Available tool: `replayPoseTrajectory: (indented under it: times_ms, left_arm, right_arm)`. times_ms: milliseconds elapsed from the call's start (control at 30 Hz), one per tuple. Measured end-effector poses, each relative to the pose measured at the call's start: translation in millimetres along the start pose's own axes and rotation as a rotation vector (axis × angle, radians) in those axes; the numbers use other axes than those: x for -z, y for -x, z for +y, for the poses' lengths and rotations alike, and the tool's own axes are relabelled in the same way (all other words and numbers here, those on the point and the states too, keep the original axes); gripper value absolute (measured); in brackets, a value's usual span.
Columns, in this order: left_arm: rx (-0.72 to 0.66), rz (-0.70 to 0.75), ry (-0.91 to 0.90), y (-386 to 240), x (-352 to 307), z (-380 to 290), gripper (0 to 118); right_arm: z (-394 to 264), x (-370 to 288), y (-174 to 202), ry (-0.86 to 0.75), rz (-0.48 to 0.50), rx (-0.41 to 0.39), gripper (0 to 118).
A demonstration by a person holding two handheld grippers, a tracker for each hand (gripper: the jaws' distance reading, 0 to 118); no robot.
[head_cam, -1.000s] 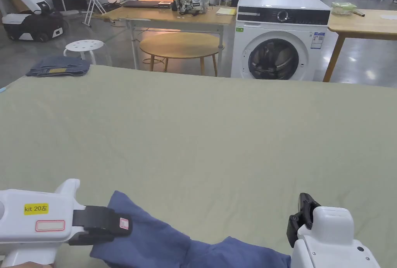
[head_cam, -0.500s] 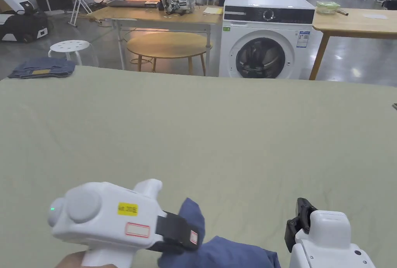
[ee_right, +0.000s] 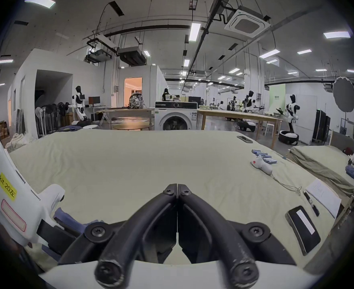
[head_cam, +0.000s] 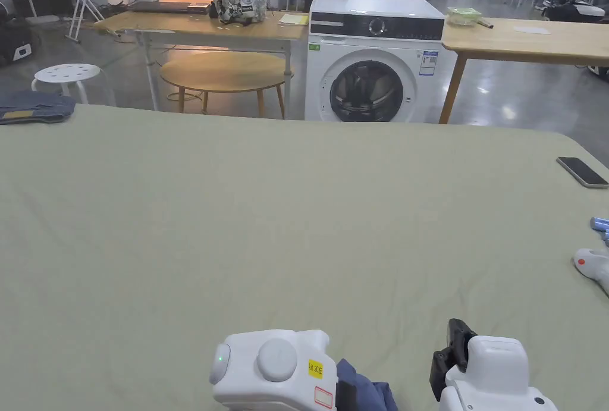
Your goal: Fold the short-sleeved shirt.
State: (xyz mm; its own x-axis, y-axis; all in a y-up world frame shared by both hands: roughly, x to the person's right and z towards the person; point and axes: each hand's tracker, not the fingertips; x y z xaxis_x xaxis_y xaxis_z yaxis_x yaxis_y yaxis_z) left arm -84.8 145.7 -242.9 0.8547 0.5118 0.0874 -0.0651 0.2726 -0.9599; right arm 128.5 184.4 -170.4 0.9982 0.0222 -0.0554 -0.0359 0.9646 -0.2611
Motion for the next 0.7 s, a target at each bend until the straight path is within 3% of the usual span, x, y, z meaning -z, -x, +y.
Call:
replayPoseTrajectory:
  times_ms: [133, 433, 500, 567, 700]
  left_arm:
    - [-0.026, -0.094, -0.007, 6.3, -17.7, -2.8, 39]
    - [0.001, -0.193, -0.061, 17.5, -53.6, 0.9, 39]
    - [-0.005, -0.228, -0.067, 19.1, -46.0, 1.1, 34]
    - [-0.002, -0.242, -0.05, 19.5, -28.0, 0.6, 13]
    - [-0.045, -0.256, 0.022, 20.6, 16.8, -3.6, 7]
  right_arm:
    - [-0.7, -0.2, -1.6, 0.006, -0.003, 0.002, 0]
    - [-1.0, -3.0, -1.6, 0.009, 0.002, 0.005, 0]
    - [-1.8, -4.1, -2.2, 0.011, 0.0, 0.007, 0]
    - [-2.7, -4.0, -2.8, 0.014, -0.001, 0.006, 0]
    - [-4.0, -3.7, -4.8, 0.018, -0.005, 0.003, 0]
